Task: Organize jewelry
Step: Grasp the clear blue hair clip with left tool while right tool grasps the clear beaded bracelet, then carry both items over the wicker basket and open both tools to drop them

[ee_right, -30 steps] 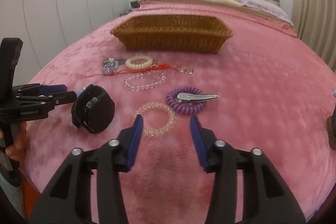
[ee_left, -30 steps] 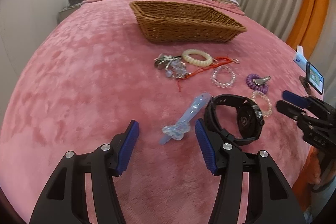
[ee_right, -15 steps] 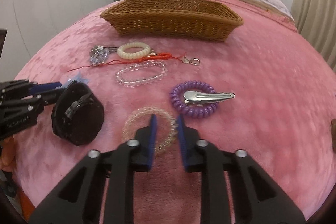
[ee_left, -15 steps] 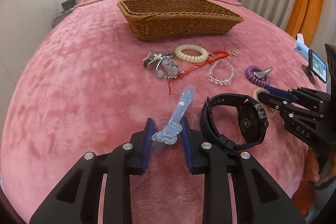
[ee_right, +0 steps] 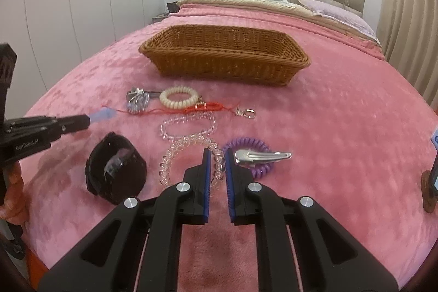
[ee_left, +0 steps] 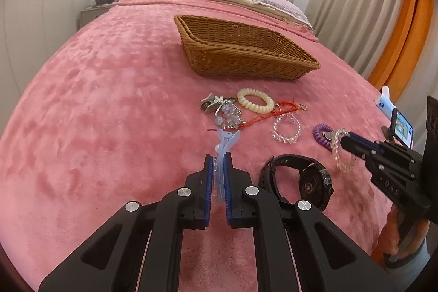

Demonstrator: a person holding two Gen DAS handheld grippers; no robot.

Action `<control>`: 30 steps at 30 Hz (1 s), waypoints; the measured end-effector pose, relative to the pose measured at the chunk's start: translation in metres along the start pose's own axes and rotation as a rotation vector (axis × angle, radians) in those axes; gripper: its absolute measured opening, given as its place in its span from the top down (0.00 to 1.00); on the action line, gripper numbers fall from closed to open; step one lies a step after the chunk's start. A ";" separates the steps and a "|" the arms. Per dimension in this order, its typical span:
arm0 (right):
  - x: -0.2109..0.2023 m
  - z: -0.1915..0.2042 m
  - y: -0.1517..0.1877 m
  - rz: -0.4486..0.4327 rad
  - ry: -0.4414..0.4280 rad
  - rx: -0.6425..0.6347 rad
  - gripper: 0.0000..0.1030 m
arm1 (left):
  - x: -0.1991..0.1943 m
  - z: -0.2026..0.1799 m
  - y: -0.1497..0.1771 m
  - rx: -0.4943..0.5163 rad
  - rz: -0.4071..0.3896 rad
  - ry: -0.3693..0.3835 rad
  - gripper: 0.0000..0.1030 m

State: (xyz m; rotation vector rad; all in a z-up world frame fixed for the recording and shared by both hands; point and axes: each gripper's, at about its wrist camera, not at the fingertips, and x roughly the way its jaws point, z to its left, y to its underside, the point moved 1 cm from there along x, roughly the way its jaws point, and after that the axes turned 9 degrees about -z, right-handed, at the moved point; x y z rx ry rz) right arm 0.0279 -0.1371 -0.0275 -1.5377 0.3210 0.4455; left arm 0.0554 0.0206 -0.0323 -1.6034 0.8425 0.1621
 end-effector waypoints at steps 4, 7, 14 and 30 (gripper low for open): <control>-0.004 -0.003 -0.007 -0.021 -0.006 0.011 0.92 | -0.007 0.000 -0.003 -0.011 -0.036 0.028 0.94; -0.012 -0.003 -0.025 -0.064 0.002 -0.011 0.92 | -0.017 -0.006 -0.014 -0.015 -0.080 0.048 0.94; -0.009 -0.012 -0.094 -0.185 0.010 -0.063 0.92 | -0.034 -0.039 -0.092 0.025 -0.230 0.037 0.94; 0.152 -0.073 -0.147 -0.064 -0.024 0.077 0.92 | 0.132 -0.038 -0.155 -0.007 -0.153 -0.041 0.94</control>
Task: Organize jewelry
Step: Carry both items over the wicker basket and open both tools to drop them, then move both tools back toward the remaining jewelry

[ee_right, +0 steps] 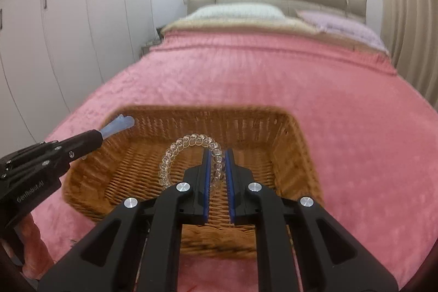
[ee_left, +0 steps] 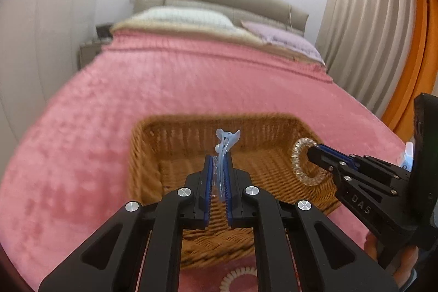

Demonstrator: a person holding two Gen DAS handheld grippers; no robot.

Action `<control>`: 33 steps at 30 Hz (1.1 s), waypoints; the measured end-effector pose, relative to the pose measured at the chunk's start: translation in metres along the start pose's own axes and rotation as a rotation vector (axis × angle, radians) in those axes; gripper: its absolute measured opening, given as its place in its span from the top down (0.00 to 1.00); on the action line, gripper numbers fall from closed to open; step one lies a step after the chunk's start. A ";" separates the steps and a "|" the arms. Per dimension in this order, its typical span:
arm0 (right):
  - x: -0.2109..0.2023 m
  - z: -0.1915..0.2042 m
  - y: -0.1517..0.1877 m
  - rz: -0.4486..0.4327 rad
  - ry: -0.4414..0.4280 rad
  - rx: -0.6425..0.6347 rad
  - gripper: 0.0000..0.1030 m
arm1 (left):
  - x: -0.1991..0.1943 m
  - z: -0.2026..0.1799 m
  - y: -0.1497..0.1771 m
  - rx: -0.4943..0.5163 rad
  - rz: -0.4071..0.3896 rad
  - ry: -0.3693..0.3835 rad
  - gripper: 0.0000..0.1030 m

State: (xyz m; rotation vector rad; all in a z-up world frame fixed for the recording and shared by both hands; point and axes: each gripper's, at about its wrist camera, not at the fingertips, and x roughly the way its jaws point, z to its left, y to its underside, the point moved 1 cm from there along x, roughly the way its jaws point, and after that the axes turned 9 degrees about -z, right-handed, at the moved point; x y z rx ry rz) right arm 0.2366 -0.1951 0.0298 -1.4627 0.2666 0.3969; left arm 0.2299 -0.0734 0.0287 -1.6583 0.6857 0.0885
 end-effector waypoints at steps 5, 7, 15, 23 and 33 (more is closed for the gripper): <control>0.024 -0.002 0.011 0.076 0.012 0.008 0.92 | 0.020 0.011 0.012 -0.013 0.067 -0.011 0.94; 0.029 -0.003 0.016 0.094 0.018 0.007 0.91 | 0.023 0.016 0.015 -0.021 0.080 -0.010 0.93; 0.010 -0.010 0.010 0.075 -0.011 0.046 0.64 | -0.006 0.012 0.008 -0.010 0.025 0.012 0.60; -0.070 0.001 0.012 0.002 -0.054 0.030 0.64 | -0.097 -0.002 0.012 0.008 -0.076 0.046 0.61; -0.148 0.009 0.057 -0.030 -0.050 0.023 0.64 | -0.163 -0.002 0.081 -0.018 -0.002 0.033 0.60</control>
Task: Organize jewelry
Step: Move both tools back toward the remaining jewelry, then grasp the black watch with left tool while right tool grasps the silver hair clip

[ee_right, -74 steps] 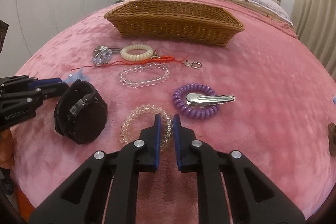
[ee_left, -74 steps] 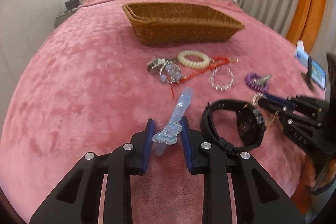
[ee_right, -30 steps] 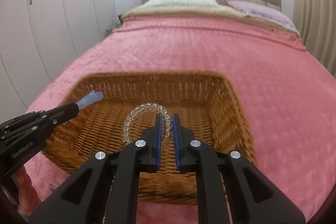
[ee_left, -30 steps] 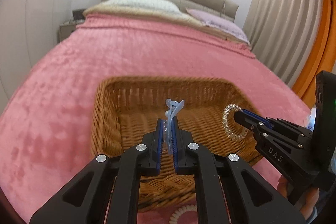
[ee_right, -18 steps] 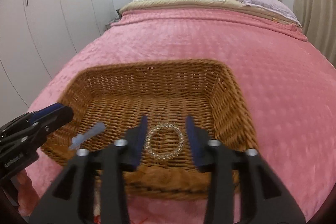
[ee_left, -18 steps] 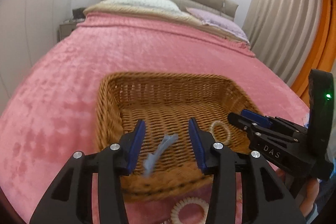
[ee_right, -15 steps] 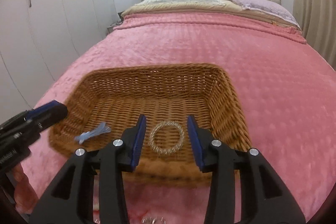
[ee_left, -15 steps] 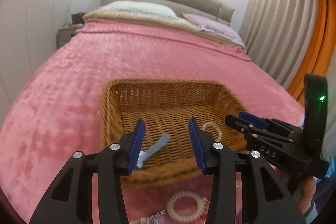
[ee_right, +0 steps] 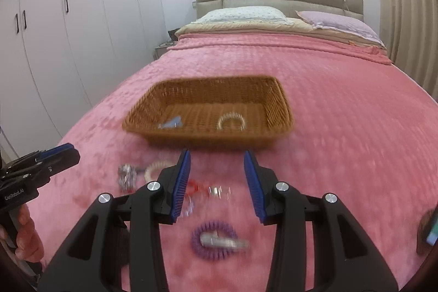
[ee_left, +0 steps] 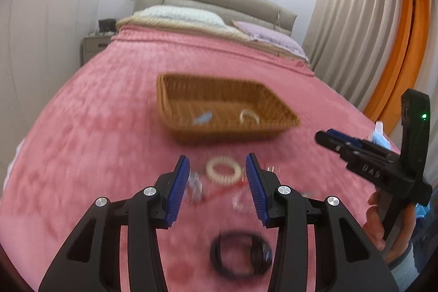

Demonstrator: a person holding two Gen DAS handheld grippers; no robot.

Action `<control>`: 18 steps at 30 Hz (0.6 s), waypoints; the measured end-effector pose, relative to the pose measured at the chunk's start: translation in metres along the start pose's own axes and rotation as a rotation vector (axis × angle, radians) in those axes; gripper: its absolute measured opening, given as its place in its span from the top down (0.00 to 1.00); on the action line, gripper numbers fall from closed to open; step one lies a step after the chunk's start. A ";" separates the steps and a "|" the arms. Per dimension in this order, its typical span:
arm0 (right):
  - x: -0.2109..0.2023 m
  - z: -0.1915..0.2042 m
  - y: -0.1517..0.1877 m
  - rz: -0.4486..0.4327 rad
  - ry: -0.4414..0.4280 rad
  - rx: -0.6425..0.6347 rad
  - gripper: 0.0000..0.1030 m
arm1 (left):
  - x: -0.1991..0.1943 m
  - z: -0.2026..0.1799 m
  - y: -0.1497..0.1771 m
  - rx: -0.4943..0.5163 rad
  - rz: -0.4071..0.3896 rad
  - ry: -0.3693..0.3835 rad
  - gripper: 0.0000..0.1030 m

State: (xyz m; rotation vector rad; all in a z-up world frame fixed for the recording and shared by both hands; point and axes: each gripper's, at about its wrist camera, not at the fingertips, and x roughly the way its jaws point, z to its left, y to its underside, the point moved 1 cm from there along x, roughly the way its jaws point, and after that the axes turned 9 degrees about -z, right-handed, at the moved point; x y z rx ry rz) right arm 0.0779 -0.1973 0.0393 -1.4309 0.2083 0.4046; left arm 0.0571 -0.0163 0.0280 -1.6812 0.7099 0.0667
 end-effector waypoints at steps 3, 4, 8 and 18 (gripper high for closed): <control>-0.005 -0.004 0.020 0.024 -0.002 -0.001 0.64 | -0.002 0.004 0.023 -0.019 0.047 0.003 0.60; -0.004 -0.006 0.028 0.036 0.003 0.000 0.64 | -0.001 0.005 0.031 -0.024 0.065 0.004 0.60; 0.007 -0.019 0.050 0.096 -0.014 0.039 0.64 | 0.008 0.009 0.053 -0.039 0.124 0.007 0.60; 0.024 -0.036 0.070 0.193 -0.070 0.123 0.64 | 0.030 0.010 0.079 -0.054 0.212 0.012 0.69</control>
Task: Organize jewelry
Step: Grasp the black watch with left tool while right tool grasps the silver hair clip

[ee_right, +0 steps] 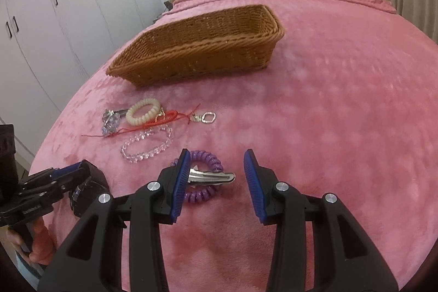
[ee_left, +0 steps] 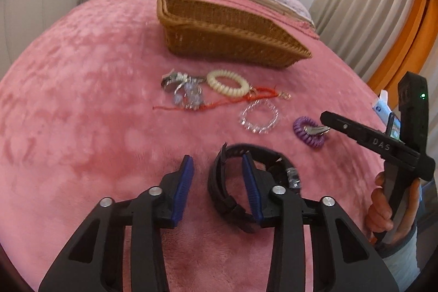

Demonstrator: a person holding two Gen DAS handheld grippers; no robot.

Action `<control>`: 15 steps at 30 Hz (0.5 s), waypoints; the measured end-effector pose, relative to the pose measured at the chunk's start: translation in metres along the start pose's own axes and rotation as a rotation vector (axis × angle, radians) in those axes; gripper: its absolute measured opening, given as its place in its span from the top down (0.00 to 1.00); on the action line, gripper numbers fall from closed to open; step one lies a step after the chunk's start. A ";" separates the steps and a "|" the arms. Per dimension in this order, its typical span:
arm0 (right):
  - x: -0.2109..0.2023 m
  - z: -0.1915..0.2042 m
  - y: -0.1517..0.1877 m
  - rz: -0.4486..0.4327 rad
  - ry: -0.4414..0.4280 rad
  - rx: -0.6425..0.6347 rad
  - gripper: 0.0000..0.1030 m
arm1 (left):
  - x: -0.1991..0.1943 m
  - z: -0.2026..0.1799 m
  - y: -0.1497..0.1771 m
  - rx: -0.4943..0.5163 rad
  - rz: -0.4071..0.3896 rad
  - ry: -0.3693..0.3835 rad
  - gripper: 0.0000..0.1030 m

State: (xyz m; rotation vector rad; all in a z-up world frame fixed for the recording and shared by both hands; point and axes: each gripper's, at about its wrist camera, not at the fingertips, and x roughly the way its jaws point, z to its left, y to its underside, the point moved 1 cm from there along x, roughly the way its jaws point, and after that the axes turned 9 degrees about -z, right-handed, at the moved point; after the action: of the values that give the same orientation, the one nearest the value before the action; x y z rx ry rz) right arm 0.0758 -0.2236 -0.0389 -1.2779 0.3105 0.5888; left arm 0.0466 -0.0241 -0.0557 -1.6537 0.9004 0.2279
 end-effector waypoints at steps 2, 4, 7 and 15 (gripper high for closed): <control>0.001 0.003 0.003 0.014 -0.010 -0.016 0.64 | 0.000 0.000 0.000 -0.001 -0.002 0.002 0.69; 0.000 0.009 0.006 0.020 -0.020 -0.044 0.64 | 0.000 0.000 -0.001 -0.002 -0.004 0.005 0.70; -0.006 0.018 0.014 0.029 -0.038 -0.084 0.64 | 0.000 0.000 0.000 0.002 -0.004 0.000 0.73; -0.013 0.048 0.036 0.057 -0.100 -0.177 0.64 | 0.001 -0.002 0.000 0.006 -0.008 0.002 0.78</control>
State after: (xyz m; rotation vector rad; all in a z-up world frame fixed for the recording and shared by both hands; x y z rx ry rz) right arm 0.0403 -0.1749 -0.0477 -1.4078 0.2158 0.7392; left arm 0.0464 -0.0261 -0.0560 -1.6519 0.8953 0.2174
